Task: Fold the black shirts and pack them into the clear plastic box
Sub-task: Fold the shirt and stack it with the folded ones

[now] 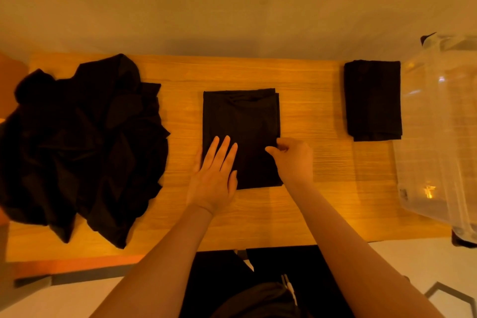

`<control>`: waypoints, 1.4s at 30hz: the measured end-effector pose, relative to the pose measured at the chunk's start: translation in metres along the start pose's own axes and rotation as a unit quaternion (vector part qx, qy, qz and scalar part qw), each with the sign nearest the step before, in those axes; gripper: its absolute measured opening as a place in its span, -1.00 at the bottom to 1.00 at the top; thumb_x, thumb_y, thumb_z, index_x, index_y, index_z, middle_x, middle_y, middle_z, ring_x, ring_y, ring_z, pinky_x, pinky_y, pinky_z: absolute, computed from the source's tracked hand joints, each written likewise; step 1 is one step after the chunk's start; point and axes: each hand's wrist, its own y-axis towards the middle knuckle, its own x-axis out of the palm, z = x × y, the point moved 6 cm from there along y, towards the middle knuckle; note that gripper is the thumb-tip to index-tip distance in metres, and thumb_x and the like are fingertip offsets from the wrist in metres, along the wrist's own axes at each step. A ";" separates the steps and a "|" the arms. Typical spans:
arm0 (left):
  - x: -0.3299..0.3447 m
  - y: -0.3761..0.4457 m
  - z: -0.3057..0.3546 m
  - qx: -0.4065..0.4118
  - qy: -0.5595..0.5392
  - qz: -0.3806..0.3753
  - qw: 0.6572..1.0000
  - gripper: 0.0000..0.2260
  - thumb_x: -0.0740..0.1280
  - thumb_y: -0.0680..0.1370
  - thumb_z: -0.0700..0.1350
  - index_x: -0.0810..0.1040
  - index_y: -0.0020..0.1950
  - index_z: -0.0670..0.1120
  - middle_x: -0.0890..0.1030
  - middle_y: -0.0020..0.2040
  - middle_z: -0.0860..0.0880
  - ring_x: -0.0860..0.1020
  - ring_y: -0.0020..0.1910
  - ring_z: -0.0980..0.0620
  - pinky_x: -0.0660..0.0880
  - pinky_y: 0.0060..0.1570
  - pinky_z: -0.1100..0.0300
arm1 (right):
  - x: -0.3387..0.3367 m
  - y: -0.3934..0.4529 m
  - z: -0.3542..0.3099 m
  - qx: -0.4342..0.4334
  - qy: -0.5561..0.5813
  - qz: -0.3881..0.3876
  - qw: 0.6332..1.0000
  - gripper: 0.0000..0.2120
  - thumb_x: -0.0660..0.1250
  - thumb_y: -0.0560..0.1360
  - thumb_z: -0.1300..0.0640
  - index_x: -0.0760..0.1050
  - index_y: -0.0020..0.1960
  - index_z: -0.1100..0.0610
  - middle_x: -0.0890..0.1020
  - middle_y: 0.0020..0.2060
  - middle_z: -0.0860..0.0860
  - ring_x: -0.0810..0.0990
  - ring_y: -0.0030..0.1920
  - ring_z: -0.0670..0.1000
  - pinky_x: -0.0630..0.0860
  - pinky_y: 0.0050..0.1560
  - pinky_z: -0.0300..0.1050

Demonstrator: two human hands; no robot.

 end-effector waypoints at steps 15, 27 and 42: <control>-0.001 0.001 0.000 0.005 -0.038 0.001 0.999 -0.52 0.05 0.54 0.03 0.22 0.45 -0.07 0.33 0.44 -0.11 0.15 0.44 -0.07 0.23 0.32 -0.15 | -0.016 0.037 -0.039 -0.042 0.071 0.037 0.996 -0.68 0.36 0.47 -0.04 0.49 0.14 0.10 0.47 -0.21 -0.14 0.42 -0.29 -0.22 0.30 -0.36 -0.41; -0.054 0.084 -0.066 -0.227 -0.276 0.061 0.932 -0.57 0.27 0.55 0.05 0.38 0.40 -0.03 0.38 0.36 -0.09 0.32 0.35 -0.07 0.30 0.31 0.07 | -0.015 0.071 -0.059 -0.151 0.009 0.018 0.988 -0.70 0.32 0.52 0.15 0.47 0.24 0.13 0.56 0.10 0.07 0.52 0.03 -0.04 0.37 -0.18 -0.40; -0.059 0.116 -0.072 -0.279 -0.307 0.106 0.904 -0.76 0.20 0.60 -0.01 0.56 0.01 -0.15 0.51 -0.18 0.01 0.44 -0.24 0.12 0.29 -0.37 0.36 | -0.013 0.105 -0.074 -0.217 0.010 -0.017 0.976 -0.83 0.21 0.58 0.11 0.48 0.00 0.20 0.49 -0.25 -0.02 0.41 -0.34 -0.16 0.31 -0.39 -0.40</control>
